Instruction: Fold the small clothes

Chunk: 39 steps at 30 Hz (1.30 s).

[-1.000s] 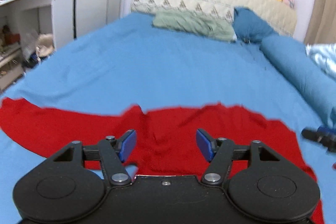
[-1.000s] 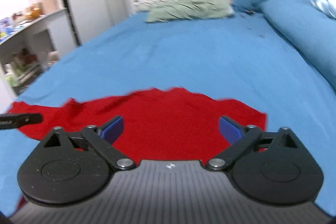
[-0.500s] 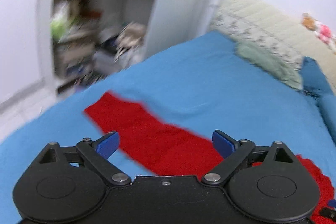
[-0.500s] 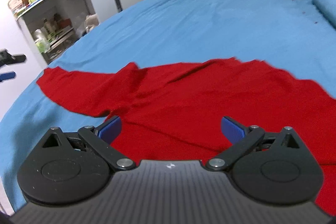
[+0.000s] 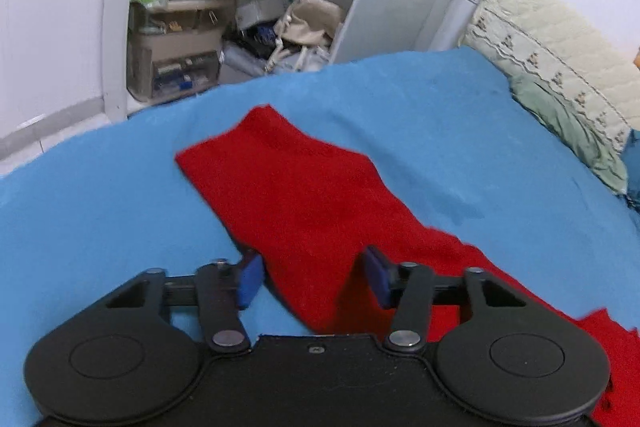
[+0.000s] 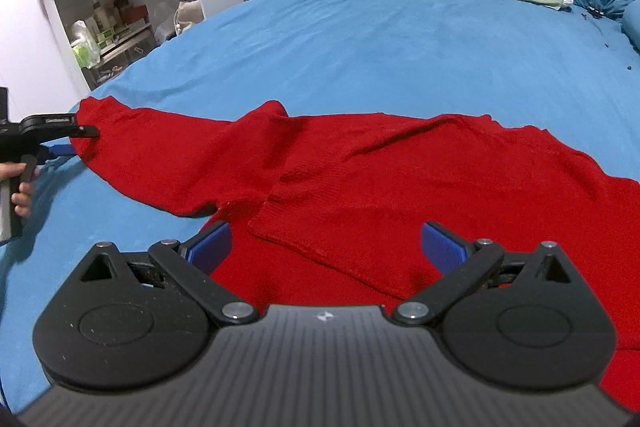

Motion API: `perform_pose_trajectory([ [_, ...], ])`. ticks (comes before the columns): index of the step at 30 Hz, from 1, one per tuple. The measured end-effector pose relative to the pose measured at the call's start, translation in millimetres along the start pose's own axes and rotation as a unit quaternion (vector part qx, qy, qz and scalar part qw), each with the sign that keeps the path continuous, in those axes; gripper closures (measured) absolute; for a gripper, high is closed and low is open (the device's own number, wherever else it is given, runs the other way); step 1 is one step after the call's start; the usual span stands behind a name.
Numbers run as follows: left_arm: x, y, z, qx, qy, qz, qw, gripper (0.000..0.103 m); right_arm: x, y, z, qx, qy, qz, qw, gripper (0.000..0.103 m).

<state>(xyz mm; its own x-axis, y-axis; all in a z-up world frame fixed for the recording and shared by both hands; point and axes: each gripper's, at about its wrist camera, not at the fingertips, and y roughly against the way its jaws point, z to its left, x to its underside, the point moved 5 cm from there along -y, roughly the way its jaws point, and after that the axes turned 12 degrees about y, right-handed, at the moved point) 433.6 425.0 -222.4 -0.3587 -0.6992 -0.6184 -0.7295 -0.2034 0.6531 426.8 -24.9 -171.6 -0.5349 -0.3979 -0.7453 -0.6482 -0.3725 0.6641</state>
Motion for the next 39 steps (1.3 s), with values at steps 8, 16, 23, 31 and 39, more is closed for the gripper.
perform_pose_trajectory([
  [8, -5.6, 26.1, -36.6, -0.003, -0.067, -0.049, 0.9966, 0.096, 1.9, 6.2, -12.8, 0.012, -0.018, -0.016, 1.000, 0.000],
  [16, 26.9, 108.7, -206.3, 0.148, -0.168, -0.073, 0.9720, 0.096, 6.8, 47.1, -62.6, 0.052, -0.075, -0.049, 0.995, 0.000],
  [23, 200.1, 148.9, -372.2, 0.254, -0.299, -0.005, 0.9200, 0.096, 41.8, 87.7, -128.2, 0.121, -0.121, -0.033, 0.985, 0.000],
  [31, 370.2, 103.5, -379.4, 0.207, -0.382, 0.111, 0.8937, 0.095, 102.3, 114.5, -175.6, 0.134, -0.146, -0.003, 0.980, 0.000],
  [39, 327.5, 150.6, -338.3, 0.226, -0.407, 0.058, 0.8830, 0.028, 105.0, 119.2, -179.5, 0.130, -0.151, -0.018, 0.980, 0.000],
])
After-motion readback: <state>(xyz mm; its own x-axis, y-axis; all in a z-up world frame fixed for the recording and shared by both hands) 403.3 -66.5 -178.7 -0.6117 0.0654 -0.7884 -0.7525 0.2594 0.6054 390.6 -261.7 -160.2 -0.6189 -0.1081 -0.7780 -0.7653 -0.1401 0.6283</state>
